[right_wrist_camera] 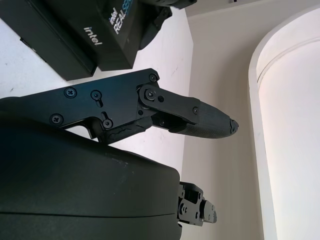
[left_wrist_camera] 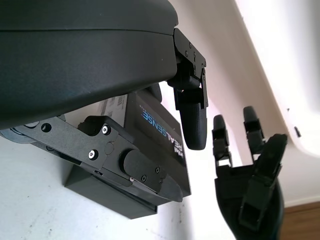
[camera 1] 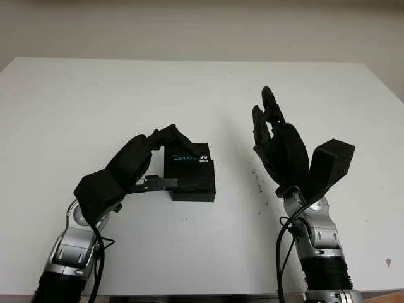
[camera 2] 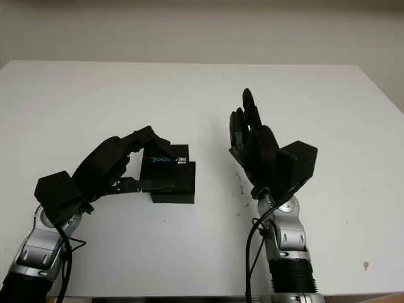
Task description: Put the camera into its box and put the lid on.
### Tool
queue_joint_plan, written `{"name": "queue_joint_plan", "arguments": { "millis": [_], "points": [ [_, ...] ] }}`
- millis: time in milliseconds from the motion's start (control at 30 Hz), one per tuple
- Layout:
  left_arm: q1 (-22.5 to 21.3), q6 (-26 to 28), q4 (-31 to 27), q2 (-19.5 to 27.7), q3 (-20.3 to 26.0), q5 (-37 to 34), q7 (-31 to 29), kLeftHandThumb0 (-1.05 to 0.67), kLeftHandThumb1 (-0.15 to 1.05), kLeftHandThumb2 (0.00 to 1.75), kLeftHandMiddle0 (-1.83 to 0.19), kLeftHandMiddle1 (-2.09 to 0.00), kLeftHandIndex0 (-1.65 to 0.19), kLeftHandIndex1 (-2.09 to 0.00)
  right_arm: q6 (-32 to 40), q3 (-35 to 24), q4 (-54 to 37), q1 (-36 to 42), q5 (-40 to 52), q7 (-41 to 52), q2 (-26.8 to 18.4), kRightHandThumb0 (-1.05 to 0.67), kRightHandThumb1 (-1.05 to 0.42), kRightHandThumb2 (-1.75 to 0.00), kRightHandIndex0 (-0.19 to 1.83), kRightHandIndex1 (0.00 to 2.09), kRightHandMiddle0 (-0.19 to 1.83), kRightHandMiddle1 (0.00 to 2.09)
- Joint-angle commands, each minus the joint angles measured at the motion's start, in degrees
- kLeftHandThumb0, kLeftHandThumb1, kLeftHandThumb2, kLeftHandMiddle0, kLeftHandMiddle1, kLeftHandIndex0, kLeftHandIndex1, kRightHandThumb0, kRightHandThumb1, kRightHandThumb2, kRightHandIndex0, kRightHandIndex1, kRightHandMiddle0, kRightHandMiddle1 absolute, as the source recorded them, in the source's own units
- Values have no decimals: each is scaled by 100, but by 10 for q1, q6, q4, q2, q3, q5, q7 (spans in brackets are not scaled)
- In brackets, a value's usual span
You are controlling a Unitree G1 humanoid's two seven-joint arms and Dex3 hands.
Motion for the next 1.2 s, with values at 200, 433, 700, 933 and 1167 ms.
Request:
{"name": "queue_joint_plan", "arguments": {
  "millis": [200,433,700,933,1167],
  "points": [
    [-23,-17,34,4,-8,11,-12,-23,96,5,-32,-151,-30,-142,-4,0,-11,3,-2,0,-3,-67,-105,-65,-14,5,-14,5],
    [-32,-20,46,-1,-12,21,-8,-21,95,5,-34,-148,-32,-142,-3,0,-12,5,-1,1,-3,-66,-105,-65,-14,5,-14,5],
    [-38,-25,48,-8,-20,27,-7,-18,95,5,-36,-150,-31,-145,-3,-1,-12,6,-1,0,-3,-66,-105,-65,-13,6,-14,5],
    [-43,-27,42,-9,-26,31,-7,-21,95,5,-36,-151,-31,-146,-7,1,-11,7,-2,0,-2,-66,-105,-65,-14,5,-14,5],
    [-46,-31,26,-1,-37,63,3,-24,95,5,-36,-155,-32,-149,-1,2,-16,9,-2,-4,0,-65,-105,-65,-14,5,-15,5]
  ]
}}
